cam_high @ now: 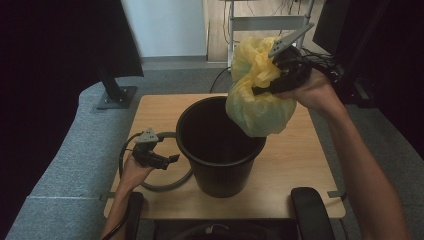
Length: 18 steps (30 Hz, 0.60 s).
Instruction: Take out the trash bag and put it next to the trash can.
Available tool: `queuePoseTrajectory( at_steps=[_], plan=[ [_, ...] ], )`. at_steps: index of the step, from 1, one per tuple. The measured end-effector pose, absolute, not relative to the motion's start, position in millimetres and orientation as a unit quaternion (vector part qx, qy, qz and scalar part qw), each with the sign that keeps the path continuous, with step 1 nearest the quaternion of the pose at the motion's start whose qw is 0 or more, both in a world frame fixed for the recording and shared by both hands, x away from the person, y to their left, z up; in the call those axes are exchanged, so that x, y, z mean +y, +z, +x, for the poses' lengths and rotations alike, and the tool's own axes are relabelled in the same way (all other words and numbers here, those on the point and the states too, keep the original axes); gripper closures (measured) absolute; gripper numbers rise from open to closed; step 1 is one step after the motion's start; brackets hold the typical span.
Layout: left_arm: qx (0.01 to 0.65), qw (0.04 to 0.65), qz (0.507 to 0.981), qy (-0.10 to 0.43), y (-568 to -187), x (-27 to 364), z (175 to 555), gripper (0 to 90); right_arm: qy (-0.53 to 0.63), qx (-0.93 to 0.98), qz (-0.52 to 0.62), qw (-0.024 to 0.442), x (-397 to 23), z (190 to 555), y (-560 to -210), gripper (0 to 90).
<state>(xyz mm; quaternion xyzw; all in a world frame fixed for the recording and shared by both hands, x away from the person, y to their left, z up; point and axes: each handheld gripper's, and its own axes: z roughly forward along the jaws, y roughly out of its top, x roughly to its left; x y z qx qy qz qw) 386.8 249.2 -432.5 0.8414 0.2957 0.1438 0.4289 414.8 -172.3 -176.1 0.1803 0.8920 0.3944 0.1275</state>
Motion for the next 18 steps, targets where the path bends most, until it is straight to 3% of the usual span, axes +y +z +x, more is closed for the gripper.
queuePoseTrajectory(
  at_steps=[18],
  plan=[
    [0.337,0.425,0.827,0.149,-476,259,387,0.0,0.379,0.875,0.246,0.173,-223,416,-186,72.2]
  ],
)
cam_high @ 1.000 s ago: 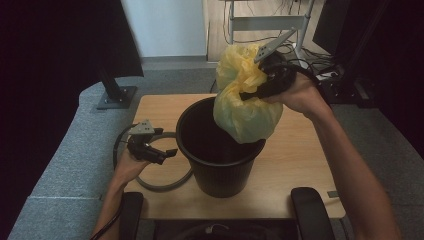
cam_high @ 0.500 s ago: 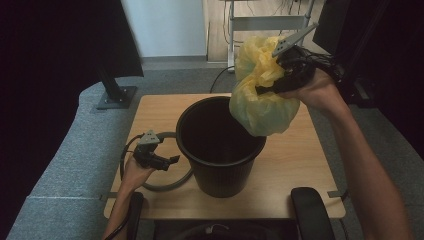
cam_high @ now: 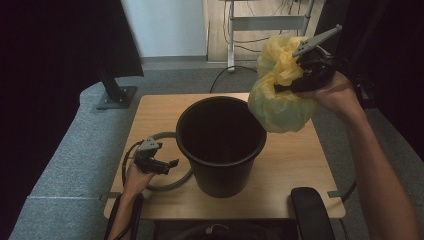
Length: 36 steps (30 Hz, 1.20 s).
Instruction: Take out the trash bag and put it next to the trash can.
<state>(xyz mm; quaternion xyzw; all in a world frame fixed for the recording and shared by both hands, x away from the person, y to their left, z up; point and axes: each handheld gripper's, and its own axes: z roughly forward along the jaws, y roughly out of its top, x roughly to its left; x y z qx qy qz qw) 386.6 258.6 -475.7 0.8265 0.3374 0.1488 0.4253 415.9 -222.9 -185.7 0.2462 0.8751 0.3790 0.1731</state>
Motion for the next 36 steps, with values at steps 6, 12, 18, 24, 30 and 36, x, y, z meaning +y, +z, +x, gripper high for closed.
queuePoseTrajectory(
  at_steps=[6,12,18,24,30,36],
  plan=[
    [0.349,0.425,0.822,0.149,-489,262,385,0.0,0.374,0.868,0.267,0.187,-238,417,-197,71.9],
    [0.357,0.428,0.817,0.148,-499,263,385,0.0,0.367,0.861,0.292,0.196,-251,418,-212,71.8],
    [0.361,0.417,0.821,0.151,-505,262,384,0.0,0.365,0.855,0.311,0.197,-261,419,-235,71.5],
    [0.365,0.406,0.824,0.151,-509,261,383,0.0,0.359,0.855,0.32,0.196,-264,423,-264,71.5],
    [0.37,0.407,0.821,0.154,-512,265,381,0.0,0.351,0.854,0.329,0.197,-265,425,-292,71.5],
    [0.373,0.4,0.823,0.155,-513,266,380,0.0,0.343,0.855,0.336,0.197,-260,426,-321,71.0]
  ],
)
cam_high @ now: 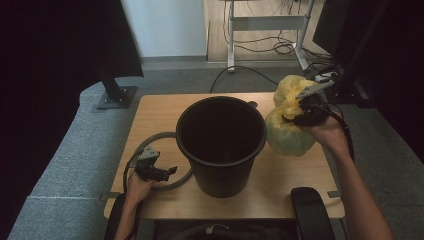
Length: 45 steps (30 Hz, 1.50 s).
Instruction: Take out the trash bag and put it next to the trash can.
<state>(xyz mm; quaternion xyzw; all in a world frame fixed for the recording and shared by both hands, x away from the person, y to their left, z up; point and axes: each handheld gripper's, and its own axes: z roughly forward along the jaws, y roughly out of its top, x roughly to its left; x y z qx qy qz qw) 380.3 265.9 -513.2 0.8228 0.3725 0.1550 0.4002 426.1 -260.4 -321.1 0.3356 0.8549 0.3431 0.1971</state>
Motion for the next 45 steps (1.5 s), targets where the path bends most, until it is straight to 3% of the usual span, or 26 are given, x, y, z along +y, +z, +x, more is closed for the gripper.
queuePoseTrajectory(
  at_steps=[20,45],
  plan=[
    [0.402,0.37,0.817,0.181,-516,274,382,0.0,0.314,0.852,0.374,0.188,-254,437,-412,69.1],
    [0.414,0.349,0.82,0.185,-518,272,385,0.0,0.297,0.838,0.438,0.136,-253,456,-511,62.1]
  ],
)
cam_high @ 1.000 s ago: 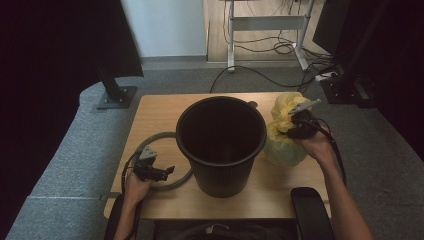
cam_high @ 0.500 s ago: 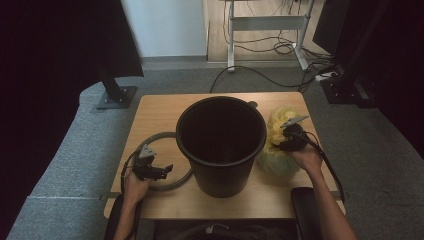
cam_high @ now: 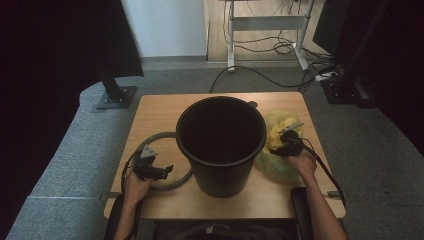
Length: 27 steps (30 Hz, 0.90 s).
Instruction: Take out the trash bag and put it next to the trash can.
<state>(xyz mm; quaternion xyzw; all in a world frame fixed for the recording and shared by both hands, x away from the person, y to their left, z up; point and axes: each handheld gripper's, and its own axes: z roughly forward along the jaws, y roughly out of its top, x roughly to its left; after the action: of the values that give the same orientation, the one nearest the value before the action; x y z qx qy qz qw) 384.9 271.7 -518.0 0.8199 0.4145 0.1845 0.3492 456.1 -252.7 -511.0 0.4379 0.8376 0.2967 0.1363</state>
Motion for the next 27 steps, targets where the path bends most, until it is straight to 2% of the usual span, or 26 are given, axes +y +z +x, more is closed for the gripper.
queuePoseTrajectory(
  at_steps=[7,11,13,16,18,27],
  plan=[
    [0.412,0.345,0.823,0.183,-519,270,385,0.0,0.301,0.827,0.454,0.141,-247,478,-523,61.1],
    [0.409,0.344,0.825,0.184,-518,270,385,0.0,0.292,0.826,0.458,0.15,-240,491,-525,57.3],
    [0.408,0.344,0.826,0.183,-518,270,385,0.0,0.291,0.828,0.458,0.144,-238,495,-524,46.3],
    [0.405,0.345,0.827,0.183,-518,269,385,0.0,0.307,0.817,0.47,0.132,-235,496,-520,21.5],
    [0.403,0.344,0.828,0.184,-518,269,384,0.0,0.311,0.811,0.475,0.14,-234,495,-513,14.2],
    [0.398,0.347,0.829,0.182,-518,269,384,0.0,0.307,0.826,0.448,0.151,-242,479,-467,14.3]
  ],
)
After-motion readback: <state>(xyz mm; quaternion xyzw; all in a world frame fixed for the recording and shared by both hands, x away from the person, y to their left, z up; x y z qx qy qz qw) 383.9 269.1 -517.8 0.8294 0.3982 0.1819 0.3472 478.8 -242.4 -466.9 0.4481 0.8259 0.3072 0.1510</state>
